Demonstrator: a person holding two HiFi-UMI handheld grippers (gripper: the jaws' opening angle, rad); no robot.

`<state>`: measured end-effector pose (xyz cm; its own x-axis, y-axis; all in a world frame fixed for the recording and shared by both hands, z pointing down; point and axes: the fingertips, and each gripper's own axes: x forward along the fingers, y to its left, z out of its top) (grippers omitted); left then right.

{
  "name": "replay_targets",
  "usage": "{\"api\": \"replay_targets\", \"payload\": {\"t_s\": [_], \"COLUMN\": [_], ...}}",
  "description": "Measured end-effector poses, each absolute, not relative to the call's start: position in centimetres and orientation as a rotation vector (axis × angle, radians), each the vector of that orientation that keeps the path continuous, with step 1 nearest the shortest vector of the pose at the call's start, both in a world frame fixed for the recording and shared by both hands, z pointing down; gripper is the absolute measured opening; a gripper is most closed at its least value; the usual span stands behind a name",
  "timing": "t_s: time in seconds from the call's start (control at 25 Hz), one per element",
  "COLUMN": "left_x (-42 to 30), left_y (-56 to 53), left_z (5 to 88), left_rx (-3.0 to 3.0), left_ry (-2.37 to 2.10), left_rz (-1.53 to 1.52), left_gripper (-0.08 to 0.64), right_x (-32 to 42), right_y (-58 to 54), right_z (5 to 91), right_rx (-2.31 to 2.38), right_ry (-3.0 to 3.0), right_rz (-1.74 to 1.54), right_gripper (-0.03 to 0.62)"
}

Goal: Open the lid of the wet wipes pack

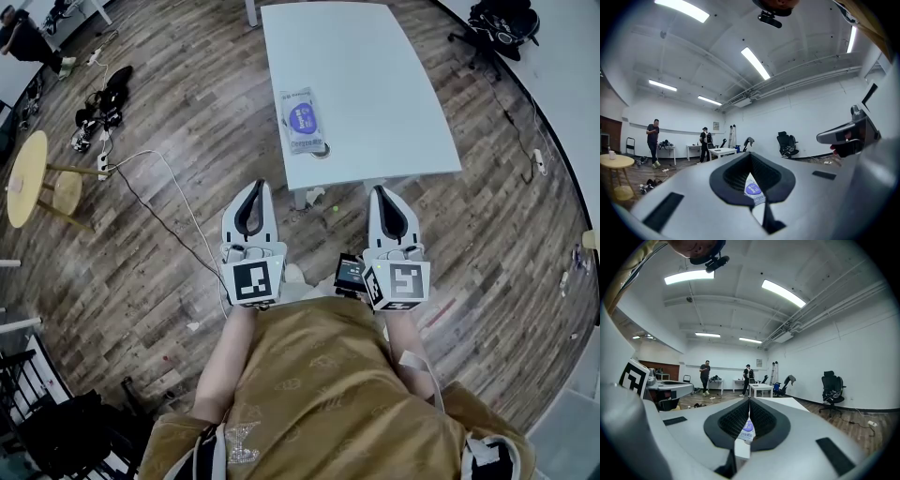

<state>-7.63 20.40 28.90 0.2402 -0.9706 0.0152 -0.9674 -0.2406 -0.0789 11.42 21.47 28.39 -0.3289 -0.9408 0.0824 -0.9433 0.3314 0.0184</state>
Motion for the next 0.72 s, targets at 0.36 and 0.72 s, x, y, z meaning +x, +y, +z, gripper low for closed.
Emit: {"api": "replay_targets", "payload": {"t_s": [0.36, 0.72], "left_x": [-7.8, -7.6], "left_y": [18.1, 14.2], "left_z": [29.2, 29.2], "left_rx": [-2.445, -2.415], "left_ry": [1.912, 1.934], "left_rz": [-0.076, -0.103], "left_gripper": [0.005, 0.005], "right_x": [11.2, 11.6], "right_y": [19.7, 15.3], "right_z": [28.6, 28.8], "right_rx": [1.773, 1.745], "right_ry": [-2.486, -2.514], "right_rz": [0.06, 0.067], "right_gripper": [0.009, 0.009]}}
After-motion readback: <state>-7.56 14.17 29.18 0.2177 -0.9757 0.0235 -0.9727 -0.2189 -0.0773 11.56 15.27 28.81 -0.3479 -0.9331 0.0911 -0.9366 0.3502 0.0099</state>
